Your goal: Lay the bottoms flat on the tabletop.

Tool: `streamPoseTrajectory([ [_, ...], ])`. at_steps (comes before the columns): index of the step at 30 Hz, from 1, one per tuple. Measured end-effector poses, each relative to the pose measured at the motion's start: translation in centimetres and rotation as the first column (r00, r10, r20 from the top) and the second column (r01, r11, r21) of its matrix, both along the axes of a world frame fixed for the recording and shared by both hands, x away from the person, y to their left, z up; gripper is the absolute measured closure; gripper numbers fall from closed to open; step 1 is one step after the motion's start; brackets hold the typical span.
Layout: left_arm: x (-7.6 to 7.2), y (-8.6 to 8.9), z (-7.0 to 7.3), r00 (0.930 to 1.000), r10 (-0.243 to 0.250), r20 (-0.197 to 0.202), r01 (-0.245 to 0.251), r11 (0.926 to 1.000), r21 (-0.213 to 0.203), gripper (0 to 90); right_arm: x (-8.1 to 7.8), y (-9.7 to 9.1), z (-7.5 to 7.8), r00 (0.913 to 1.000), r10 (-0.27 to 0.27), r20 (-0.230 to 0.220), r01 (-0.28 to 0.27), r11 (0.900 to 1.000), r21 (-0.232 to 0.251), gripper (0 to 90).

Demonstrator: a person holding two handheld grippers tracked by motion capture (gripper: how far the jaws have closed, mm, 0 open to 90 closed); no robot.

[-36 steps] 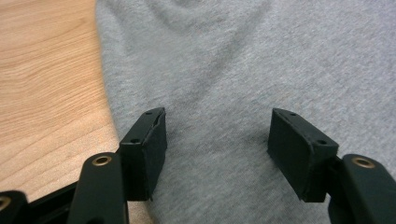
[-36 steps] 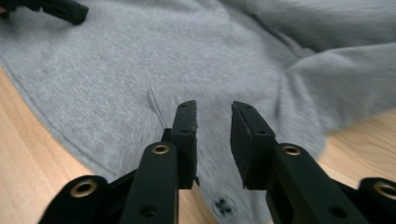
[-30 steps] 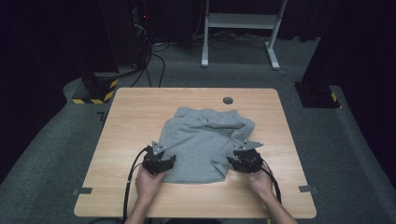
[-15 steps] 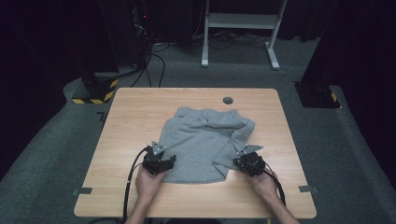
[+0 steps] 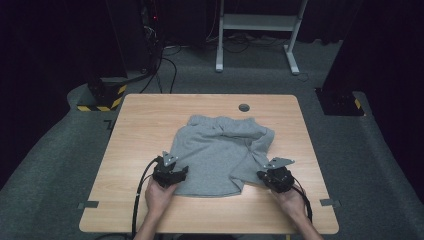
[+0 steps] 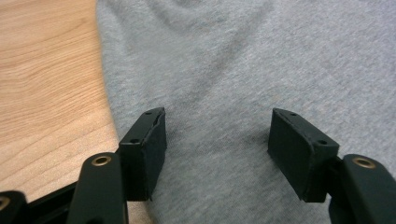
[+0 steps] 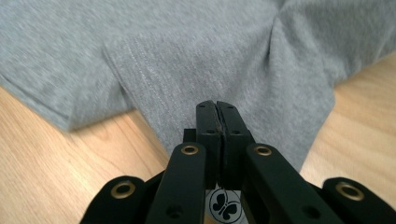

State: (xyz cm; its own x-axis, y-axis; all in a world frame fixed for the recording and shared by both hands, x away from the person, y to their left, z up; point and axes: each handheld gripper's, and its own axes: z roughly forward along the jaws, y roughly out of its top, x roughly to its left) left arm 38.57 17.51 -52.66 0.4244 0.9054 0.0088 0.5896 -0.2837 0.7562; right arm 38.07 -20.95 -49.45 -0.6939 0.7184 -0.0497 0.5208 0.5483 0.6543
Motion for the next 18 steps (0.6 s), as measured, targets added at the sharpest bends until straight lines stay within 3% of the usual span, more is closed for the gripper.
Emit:
streamPoseTrajectory([
  [10, 0.0, 0.0, 0.0, 1.0000, 0.001, 0.000, -0.001, 1.0000, 0.001, 37.1, -0.6, -1.3, -0.5, 0.9993, -0.026, -0.027, 0.025, 0.9996, -0.010, 86.9],
  [11, 0.0, 0.0, 0.0, 1.0000, 0.002, 0.001, -0.002, 1.0000, 0.001, 37.0, -0.7, -1.1, -0.4, 0.9994, -0.033, -0.015, 0.032, 0.9993, -0.016, 79.4],
  [13, 0.0, 0.0, 0.0, 1.0000, 0.001, 0.001, -0.001, 1.0000, 0.001, 37.0, -0.9, -0.9, -0.3, 0.9995, -0.030, -0.005, 0.030, 0.9994, -0.020, 75.1],
  [15, 0.0, 0.0, 0.0, 1.0000, 0.002, 0.001, -0.002, 1.0000, 0.001, 37.0, -1.0, 0.2, -0.5, 0.9999, -0.016, 0.006, 0.016, 0.9998, -0.013, 63.4],
  [18, 0.0, 0.0, 0.0, 1.0000, 0.001, 0.001, -0.001, 1.0000, 0.002, 37.1, -0.3, 1.1, -1.1, 0.9996, -0.030, 0.002, 0.030, 0.9994, -0.018, 62.0],
])
